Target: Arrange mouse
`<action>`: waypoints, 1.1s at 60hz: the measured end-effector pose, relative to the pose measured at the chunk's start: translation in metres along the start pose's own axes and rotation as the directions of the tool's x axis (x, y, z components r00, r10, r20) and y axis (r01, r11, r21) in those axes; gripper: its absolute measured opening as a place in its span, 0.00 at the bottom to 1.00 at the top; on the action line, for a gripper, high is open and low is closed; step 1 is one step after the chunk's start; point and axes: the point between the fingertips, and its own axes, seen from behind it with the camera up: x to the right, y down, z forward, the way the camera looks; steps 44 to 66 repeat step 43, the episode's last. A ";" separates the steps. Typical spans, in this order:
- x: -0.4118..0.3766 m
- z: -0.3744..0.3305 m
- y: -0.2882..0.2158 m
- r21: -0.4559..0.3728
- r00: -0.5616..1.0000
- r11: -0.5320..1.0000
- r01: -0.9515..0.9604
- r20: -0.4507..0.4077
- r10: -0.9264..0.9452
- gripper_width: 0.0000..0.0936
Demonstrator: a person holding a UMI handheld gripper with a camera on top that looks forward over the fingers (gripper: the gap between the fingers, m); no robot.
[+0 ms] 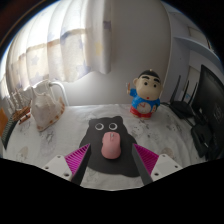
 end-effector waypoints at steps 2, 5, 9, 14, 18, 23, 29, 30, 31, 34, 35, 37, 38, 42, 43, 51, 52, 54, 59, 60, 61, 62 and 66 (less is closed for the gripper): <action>-0.004 -0.025 0.001 -0.001 1.000 1.000 0.007 0.009 -0.007 0.90; -0.007 -0.062 0.006 -0.006 1.000 1.000 0.017 0.015 -0.017 0.90; -0.011 -0.105 0.016 -0.015 0.999 0.999 0.030 0.016 -0.030 0.90; -0.016 -0.148 0.033 -0.035 0.999 0.999 0.039 0.023 -0.038 0.90; -0.022 -0.170 0.045 -0.056 0.998 0.997 0.048 0.033 -0.046 0.90; -0.026 -0.187 0.050 -0.056 0.999 0.998 0.029 0.030 -0.028 0.90; -0.026 -0.194 0.045 -0.026 0.999 0.999 0.030 0.020 -0.029 0.90; -0.027 -0.195 0.045 -0.022 0.999 0.999 0.029 0.022 -0.028 0.90; -0.028 -0.195 0.044 -0.020 0.999 0.999 0.029 0.025 -0.029 0.90; -0.030 -0.196 0.044 -0.013 0.999 0.999 0.039 0.028 -0.039 0.90; -0.030 -0.197 0.044 -0.012 0.999 0.999 0.041 0.027 -0.041 0.90; -0.030 -0.197 0.042 -0.012 0.999 0.999 0.041 0.025 -0.040 0.90; -0.030 -0.197 0.042 -0.010 0.999 0.999 0.040 0.023 -0.039 0.90; -0.027 -0.196 0.040 -0.005 0.999 0.999 0.039 0.010 -0.039 0.90; -0.026 -0.196 0.039 -0.004 0.999 0.999 0.039 0.009 -0.039 0.90; -0.026 -0.196 0.039 -0.004 0.999 0.999 0.039 0.009 -0.039 0.90; -0.026 -0.196 0.039 -0.004 0.999 0.999 0.039 0.009 -0.039 0.90; -0.026 -0.196 0.039 -0.004 0.999 0.999 0.039 0.009 -0.039 0.90; -0.026 -0.196 0.039 -0.004 0.999 0.999 0.039 0.009 -0.039 0.90; -0.026 -0.196 0.039 -0.004 0.999 0.999 0.039 0.009 -0.039 0.90; -0.026 -0.196 0.039 -0.004 0.999 0.999 0.039 0.009 -0.039 0.90; -0.026 -0.196 0.039 -0.004 0.999 0.999 0.039 0.009 -0.039 0.90; -0.026 -0.196 0.039 -0.004 0.999 0.999 0.039 0.009 -0.039 0.90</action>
